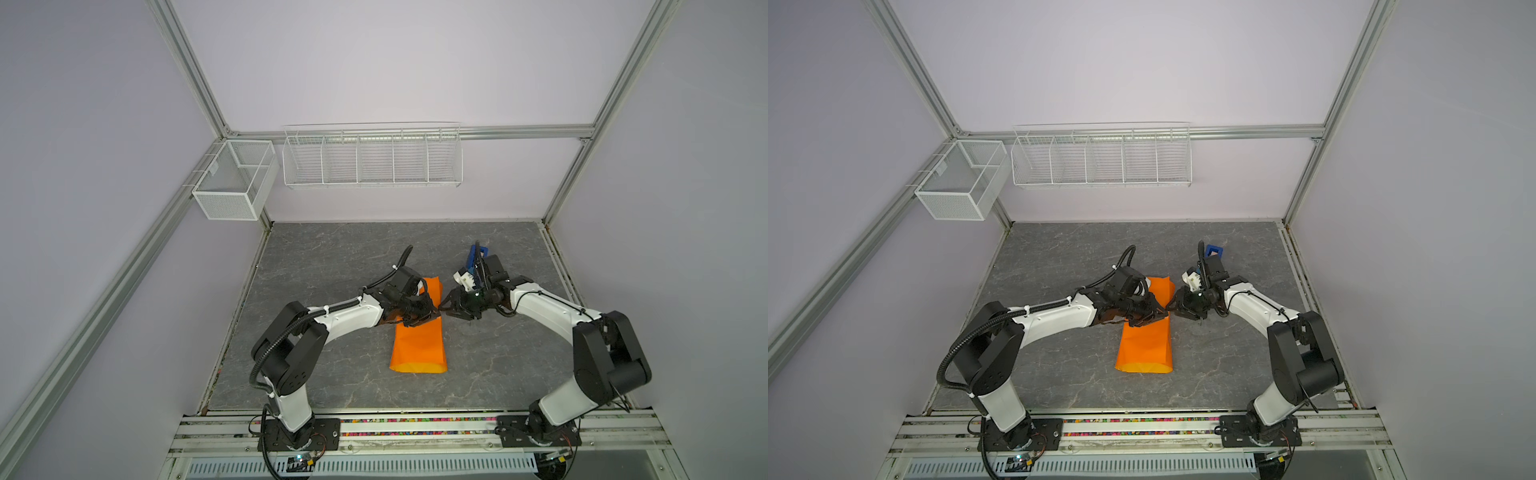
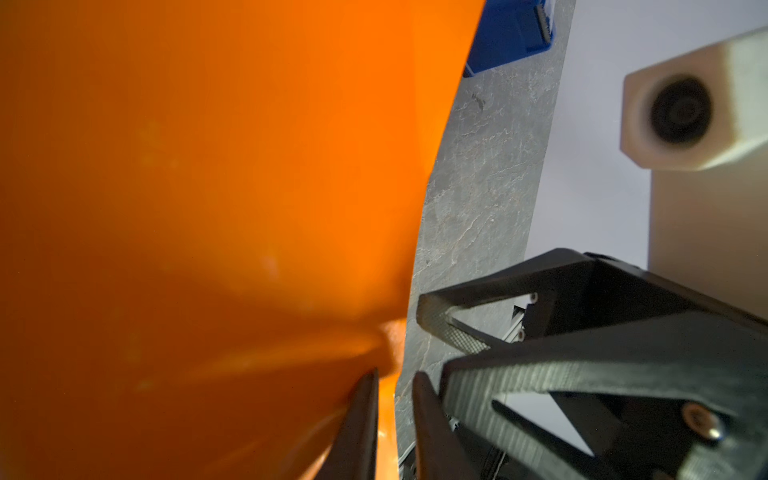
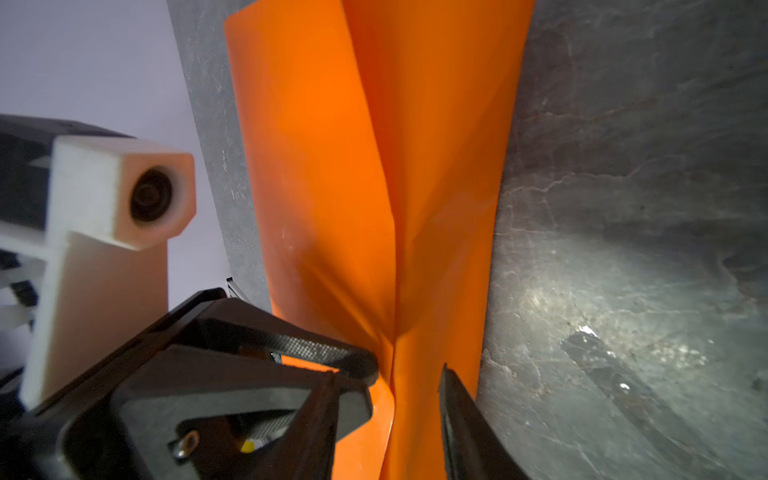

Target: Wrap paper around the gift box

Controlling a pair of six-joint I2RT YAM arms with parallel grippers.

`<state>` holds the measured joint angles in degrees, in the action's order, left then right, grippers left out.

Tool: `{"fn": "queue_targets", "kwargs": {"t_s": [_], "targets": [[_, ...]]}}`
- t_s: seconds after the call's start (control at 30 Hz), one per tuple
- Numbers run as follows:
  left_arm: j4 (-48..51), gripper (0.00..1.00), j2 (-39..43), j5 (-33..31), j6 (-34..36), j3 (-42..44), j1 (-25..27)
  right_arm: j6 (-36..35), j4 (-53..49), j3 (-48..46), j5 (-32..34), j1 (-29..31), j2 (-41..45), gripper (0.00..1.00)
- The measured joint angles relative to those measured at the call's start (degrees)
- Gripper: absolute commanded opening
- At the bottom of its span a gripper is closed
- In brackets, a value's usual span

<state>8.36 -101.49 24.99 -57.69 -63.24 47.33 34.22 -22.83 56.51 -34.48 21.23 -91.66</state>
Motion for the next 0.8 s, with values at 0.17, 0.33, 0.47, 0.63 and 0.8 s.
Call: {"fn": "queue_targets", "kwargs": {"t_s": [0.17,0.33,0.47,0.63,0.8], "targets": [[-0.55,0.18,0.11,0.13,-0.15,0.35,-0.02,0.39,2.19,0.28,-0.55,0.02,-3.28,0.38],[-0.61,0.17,0.24,0.20,-0.15,0.52,-0.02,0.39,3.58,0.35,-1.81,0.02,-5.18,0.29],[0.11,0.19,0.48,0.15,0.02,0.33,-0.02,0.22,3.82,0.37,-2.10,0.07,-5.27,0.28],[10.19,0.21,0.76,-2.27,3.54,-4.42,0.09,0.09,3.93,0.31,-2.25,0.09,-5.29,0.27],[22.08,0.27,3.30,-7.63,9.29,-10.51,-0.31,-0.02,3.98,0.31,-2.27,0.09,-5.27,0.27]]}}
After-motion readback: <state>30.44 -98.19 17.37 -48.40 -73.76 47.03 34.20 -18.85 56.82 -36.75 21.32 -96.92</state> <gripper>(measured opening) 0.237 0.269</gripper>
